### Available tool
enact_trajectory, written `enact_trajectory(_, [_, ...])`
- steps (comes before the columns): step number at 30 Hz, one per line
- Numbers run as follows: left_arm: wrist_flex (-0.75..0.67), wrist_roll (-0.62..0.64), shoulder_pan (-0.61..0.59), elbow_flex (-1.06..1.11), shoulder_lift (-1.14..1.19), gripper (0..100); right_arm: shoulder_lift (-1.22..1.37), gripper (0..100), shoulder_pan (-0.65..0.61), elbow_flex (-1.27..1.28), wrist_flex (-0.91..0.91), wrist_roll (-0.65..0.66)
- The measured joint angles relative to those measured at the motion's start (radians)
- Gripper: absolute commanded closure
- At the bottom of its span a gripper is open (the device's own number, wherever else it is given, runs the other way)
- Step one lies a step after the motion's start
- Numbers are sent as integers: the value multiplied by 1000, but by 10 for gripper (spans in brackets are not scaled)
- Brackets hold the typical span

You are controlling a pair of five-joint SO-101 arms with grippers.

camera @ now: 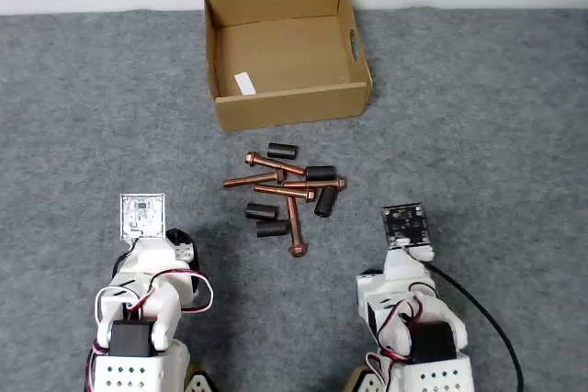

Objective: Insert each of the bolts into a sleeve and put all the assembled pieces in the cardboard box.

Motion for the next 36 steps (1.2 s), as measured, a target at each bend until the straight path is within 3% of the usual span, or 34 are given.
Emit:
enact_trajectory(5, [0,0,0,0,0,995,0,987,-5,0,0,18])
enact_trajectory(11, [0,0,0,0,0,995,0,990,5,0,0,176])
enact_trajectory(15, [0,0,0,0,0,995,0,991,11,-40,0,209])
enact_trajectory(20, [0,0,0,0,0,995,17,987,14,-287,38,152])
enact_trajectory(24, [0,0,0,0,0,995,180,987,12,-474,46,138])
enact_trajectory(27, [0,0,0,0,0,995,371,990,12,-624,46,64])
enact_trajectory(32, [0,0,0,0,0,995,787,990,14,-881,64,-169])
enact_trajectory(36, [0,0,0,0,0,995,1109,988,-54,-1043,123,-267])
